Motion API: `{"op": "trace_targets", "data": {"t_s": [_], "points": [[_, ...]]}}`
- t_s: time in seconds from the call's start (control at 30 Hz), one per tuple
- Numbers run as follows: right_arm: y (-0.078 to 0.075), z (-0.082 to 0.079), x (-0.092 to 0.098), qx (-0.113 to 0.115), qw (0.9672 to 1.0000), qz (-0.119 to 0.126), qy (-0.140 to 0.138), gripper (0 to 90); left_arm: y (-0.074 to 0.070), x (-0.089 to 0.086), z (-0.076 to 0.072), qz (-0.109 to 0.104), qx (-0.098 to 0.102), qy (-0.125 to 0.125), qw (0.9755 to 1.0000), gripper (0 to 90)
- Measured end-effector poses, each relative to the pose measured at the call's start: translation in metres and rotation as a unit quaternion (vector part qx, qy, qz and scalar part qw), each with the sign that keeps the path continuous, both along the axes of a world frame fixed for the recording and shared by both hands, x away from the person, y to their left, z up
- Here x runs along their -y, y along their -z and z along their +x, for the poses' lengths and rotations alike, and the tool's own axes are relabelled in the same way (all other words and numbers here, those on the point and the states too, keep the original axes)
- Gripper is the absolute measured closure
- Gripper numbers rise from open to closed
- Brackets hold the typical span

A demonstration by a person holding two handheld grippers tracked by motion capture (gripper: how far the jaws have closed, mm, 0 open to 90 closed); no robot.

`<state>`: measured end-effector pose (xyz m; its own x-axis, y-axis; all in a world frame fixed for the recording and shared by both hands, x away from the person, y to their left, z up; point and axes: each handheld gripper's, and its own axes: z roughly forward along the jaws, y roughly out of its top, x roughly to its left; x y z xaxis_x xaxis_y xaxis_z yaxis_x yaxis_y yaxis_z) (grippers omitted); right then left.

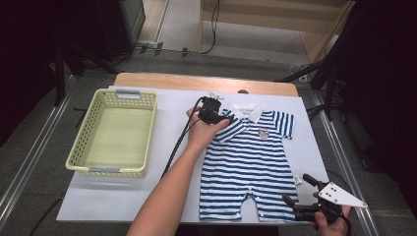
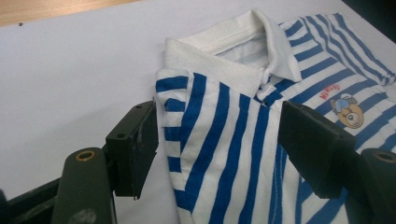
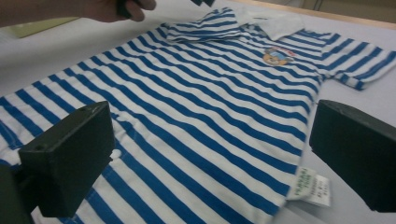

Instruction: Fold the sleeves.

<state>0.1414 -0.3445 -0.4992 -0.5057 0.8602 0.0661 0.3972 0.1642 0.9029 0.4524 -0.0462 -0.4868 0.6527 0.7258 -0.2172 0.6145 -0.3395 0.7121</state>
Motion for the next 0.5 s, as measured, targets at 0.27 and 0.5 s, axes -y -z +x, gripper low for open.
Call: {"op": "trace_targets", "data": {"t_s": [0.27,0.5], "points": [[-0.002,0.0,-0.026,-0.006,0.9996,0.001,-0.028,5.1,0.007,0.003,0.008,0.003,-0.008,-0.016,0.9998,37.9],[-0.002,-0.001,-0.054,-0.013,0.9985,0.005,-0.053,16.8,0.014,0.004,0.011,0.018,-0.018,-0.022,0.9994,43.1]]}}
